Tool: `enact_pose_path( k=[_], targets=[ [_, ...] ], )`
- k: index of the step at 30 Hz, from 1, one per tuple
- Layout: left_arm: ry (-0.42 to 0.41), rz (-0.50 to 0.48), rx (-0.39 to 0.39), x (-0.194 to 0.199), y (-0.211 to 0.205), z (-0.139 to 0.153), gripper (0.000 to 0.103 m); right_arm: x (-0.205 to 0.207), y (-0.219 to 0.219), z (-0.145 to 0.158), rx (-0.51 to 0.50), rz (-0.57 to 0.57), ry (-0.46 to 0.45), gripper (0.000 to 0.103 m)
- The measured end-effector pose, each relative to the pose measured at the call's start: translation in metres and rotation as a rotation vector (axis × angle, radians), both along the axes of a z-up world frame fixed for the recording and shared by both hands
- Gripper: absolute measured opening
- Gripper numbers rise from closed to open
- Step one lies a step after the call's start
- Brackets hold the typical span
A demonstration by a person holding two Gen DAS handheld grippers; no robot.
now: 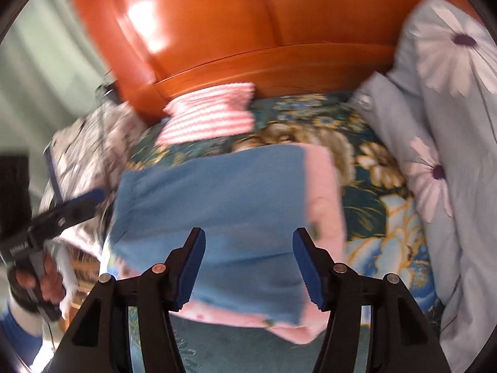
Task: Fold clothes
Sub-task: 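Lower the pants onto the folded pink blanket and open both grippers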
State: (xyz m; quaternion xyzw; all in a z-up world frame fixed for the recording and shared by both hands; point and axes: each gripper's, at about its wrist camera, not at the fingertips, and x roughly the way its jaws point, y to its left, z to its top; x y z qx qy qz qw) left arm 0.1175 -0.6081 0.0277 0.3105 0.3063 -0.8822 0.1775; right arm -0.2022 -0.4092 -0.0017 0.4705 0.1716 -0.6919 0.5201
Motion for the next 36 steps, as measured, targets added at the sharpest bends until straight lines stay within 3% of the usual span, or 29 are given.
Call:
enact_pose_path(
  k=[5, 12, 19, 23, 27, 32, 36],
  targets=[
    [-0.104, -0.046, -0.018, -0.021, -0.003, -0.03, 0.055, 0.025, -0.003, -0.024, 0.082, 0.065, 0.108, 0.06],
    [-0.095, -0.058, 0.023, -0.018, -0.008, -0.06, 0.055, 0.018, 0.003, -0.048, 0.067, 0.011, 0.081, 0.06],
    [-0.108, -0.06, 0.027, -0.021, -0.008, -0.064, 0.055, 0.016, 0.004, -0.059, 0.061, -0.017, 0.058, 0.06],
    [-0.063, -0.011, 0.016, -0.011, 0.002, -0.051, 0.055, 0.024, 0.007, -0.048, 0.03, -0.048, 0.067, 0.06],
    [-0.048, 0.096, -0.043, 0.005, 0.035, -0.047, 0.055, 0.038, 0.023, -0.044, -0.026, -0.095, 0.075, 0.06],
    [-0.053, 0.228, -0.133, 0.017, 0.087, -0.05, 0.074, 0.063, 0.043, -0.052, -0.057, -0.145, 0.086, 0.06],
    [-0.107, 0.274, -0.079, 0.021, 0.111, -0.065, 0.082, 0.08, 0.055, -0.064, -0.045, -0.157, 0.079, 0.06]
  ],
)
